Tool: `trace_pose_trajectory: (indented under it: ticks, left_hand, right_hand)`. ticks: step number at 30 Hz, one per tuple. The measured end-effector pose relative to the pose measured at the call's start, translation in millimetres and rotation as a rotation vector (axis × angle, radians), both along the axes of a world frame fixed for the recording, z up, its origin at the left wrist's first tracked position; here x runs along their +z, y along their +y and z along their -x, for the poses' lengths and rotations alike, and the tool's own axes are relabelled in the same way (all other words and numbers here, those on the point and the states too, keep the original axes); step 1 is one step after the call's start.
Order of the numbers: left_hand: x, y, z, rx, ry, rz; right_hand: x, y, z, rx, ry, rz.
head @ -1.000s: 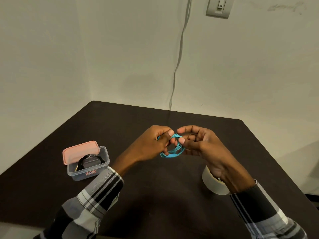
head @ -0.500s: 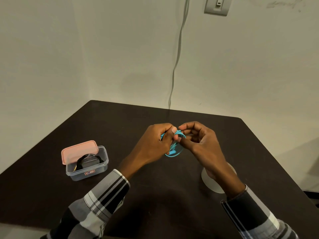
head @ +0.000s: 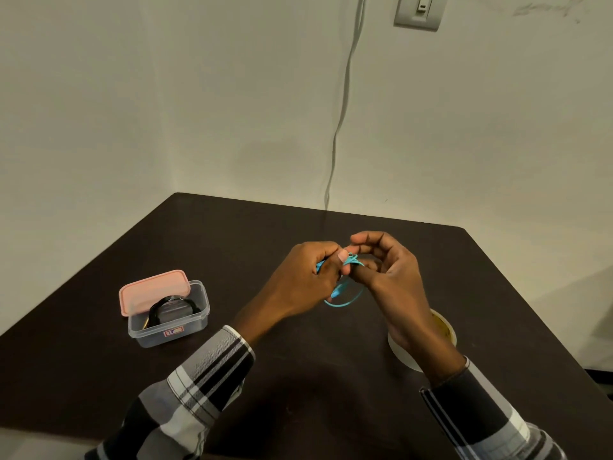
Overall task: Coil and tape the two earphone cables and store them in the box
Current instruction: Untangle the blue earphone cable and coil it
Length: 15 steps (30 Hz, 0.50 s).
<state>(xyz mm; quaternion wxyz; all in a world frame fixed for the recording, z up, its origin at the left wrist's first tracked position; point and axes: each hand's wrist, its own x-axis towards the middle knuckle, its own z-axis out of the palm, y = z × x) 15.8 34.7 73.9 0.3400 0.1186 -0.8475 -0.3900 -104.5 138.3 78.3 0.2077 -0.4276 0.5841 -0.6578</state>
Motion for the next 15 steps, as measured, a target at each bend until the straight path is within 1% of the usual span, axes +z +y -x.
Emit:
trace_pose_trajectory:
  ticks: [3, 5, 9, 13, 15]
  left_hand:
    - [0.4, -2.1, -1.4, -0.053, 0.007, -0.120]
    - [-0.9, -4.7, -1.9, -0.069, 0.004, -0.166]
    - [-4.8, -2.4, 0.1, -0.063, -0.001, -0.155]
    - [-4.7, -3.1, 0.7, -0.043, 0.020, -0.136]
    - [-4.2, -4.0, 1.0, -0.035, 0.017, -0.139]
  right_hand:
    - [-3.8, -3.2, 1.4, -0.101, 0.197, -0.022]
    - [-5.7, -4.0, 2.6, -0.146, 0.253, -0.038]
    - [-10.0, -5.5, 2.6, -0.154, 0.218, -0.027]
    - [-15.3, -5.8, 5.9, -0.317, 0.460, -0.065]
    - [-15.2, -5.0, 7.9, -0.303, 0.454, -0.080]
